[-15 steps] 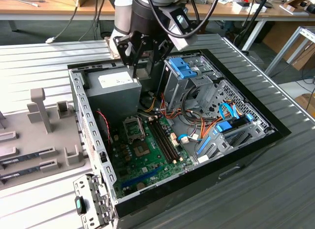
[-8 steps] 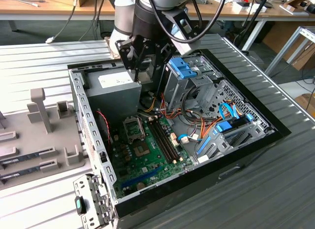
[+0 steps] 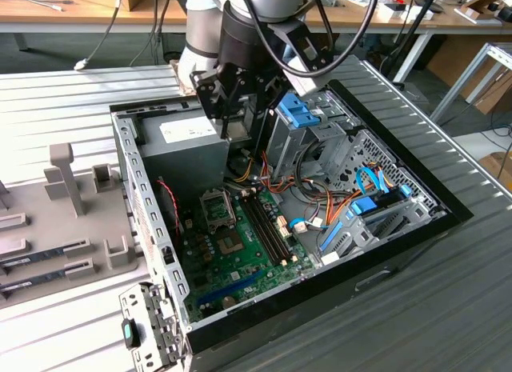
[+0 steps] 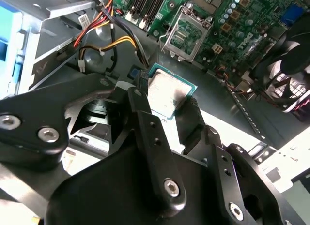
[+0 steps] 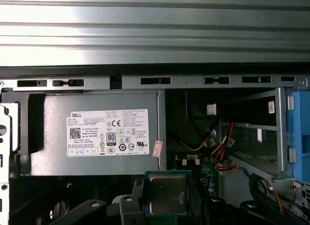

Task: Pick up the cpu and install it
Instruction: 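Pick up the cpu and move it towards the insertion slot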

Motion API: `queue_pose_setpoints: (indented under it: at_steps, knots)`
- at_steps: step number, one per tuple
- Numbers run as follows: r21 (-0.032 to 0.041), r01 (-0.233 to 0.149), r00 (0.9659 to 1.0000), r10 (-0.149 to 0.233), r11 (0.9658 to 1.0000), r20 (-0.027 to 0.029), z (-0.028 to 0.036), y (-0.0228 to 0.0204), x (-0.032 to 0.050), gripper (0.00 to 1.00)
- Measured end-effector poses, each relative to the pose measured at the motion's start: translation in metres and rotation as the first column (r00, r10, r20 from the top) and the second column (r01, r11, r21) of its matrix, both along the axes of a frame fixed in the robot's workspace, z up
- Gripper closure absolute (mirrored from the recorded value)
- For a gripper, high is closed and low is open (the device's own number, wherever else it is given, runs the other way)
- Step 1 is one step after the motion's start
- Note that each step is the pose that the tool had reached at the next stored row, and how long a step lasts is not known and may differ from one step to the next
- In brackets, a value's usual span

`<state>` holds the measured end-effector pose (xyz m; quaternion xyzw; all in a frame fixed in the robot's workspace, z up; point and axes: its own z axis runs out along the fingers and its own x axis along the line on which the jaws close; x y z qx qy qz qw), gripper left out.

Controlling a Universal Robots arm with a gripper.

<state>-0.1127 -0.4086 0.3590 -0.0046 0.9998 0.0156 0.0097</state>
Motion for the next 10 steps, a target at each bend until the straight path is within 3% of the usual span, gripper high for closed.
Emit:
queue_pose_setpoints:
  at_steps: [10]
  knots:
    - [0.0,0.0,1.0,0.0,1.0,0.0,-0.0002,-0.0055,0.0,0.53]
